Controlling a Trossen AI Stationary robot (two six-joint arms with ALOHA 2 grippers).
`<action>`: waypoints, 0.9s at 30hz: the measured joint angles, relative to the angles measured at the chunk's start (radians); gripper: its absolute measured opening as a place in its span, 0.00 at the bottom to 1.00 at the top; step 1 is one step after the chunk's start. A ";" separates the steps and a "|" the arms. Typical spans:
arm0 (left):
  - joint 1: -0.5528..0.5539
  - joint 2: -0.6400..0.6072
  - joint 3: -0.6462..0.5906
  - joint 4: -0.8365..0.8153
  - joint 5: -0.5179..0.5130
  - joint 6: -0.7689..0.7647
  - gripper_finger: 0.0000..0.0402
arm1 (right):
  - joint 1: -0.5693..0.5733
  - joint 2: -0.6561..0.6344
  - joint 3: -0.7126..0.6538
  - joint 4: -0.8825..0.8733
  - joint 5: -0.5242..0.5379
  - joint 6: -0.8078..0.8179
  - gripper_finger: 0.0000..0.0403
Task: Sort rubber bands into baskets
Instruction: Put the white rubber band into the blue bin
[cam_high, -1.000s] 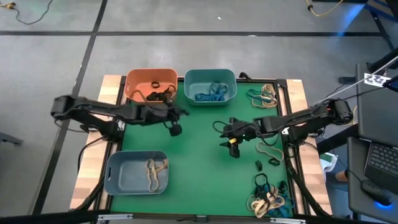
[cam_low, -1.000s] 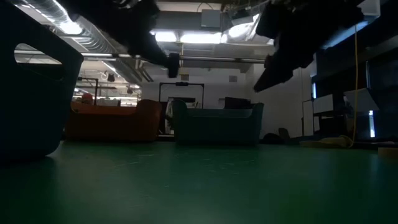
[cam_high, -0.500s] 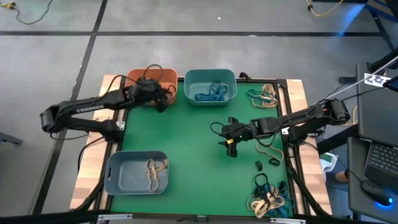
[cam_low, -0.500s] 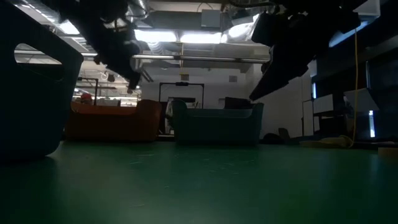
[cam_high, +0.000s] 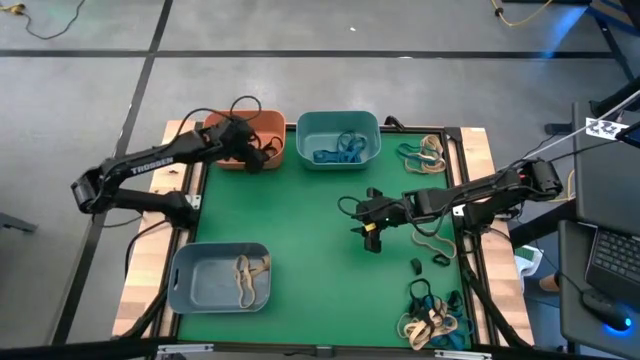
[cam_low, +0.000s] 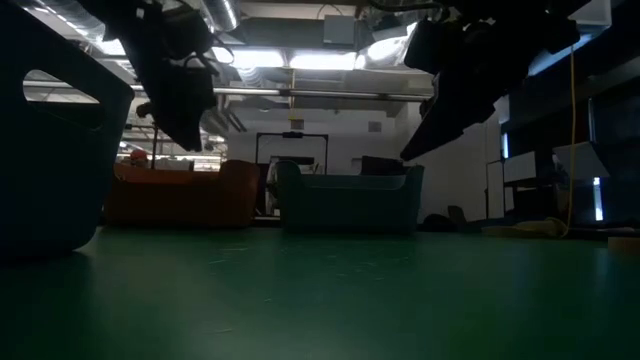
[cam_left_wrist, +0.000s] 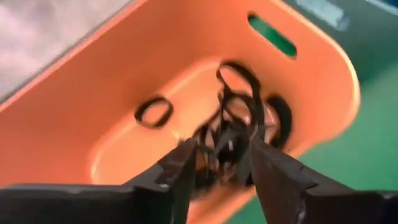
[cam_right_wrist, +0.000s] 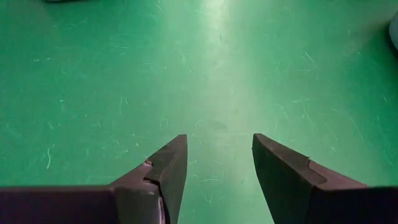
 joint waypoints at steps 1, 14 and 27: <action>-0.002 -0.001 0.018 -0.044 0.011 -0.005 0.38 | 0.000 0.000 0.000 0.000 0.000 -0.001 0.45; -0.273 -0.006 0.020 0.024 0.042 -0.066 0.37 | 0.000 0.000 0.000 -0.019 -0.027 0.035 0.45; -0.623 -0.004 -0.062 0.389 0.039 -0.048 0.36 | 0.001 -0.117 0.000 -0.509 -0.091 0.201 0.45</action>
